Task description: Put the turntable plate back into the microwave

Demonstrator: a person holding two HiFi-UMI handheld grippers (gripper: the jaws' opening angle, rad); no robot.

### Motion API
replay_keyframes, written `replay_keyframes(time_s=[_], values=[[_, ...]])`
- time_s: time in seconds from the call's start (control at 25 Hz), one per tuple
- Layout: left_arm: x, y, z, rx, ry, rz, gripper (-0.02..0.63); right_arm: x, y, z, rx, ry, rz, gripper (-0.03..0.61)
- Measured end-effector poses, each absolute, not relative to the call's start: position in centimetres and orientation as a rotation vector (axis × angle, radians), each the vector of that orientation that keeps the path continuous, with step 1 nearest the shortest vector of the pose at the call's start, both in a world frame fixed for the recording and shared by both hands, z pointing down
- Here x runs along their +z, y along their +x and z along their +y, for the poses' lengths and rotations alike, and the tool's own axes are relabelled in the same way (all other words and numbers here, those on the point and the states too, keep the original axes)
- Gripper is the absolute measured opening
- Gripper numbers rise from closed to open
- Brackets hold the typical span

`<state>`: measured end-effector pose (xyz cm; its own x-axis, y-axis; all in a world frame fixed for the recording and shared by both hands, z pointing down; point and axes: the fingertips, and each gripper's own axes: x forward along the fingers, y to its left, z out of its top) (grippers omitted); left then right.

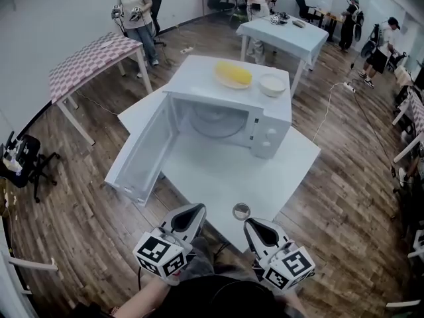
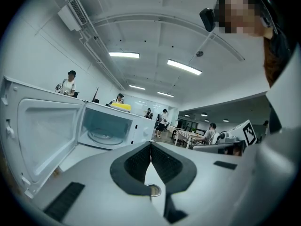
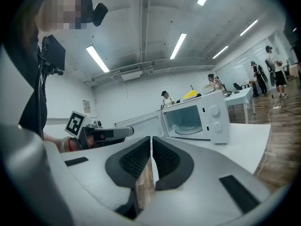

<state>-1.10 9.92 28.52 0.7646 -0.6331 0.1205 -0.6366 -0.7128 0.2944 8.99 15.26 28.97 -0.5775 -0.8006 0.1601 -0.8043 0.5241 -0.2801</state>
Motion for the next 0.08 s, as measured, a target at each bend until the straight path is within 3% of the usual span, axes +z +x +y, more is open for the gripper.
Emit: replay_keyframes(time_s=[0.08], values=[[28.6,-0.67,9.99,0.021,2.641,-0.97,0.012,29.31,9.25,15.47,0.533,1.439,-2.729,0.032]])
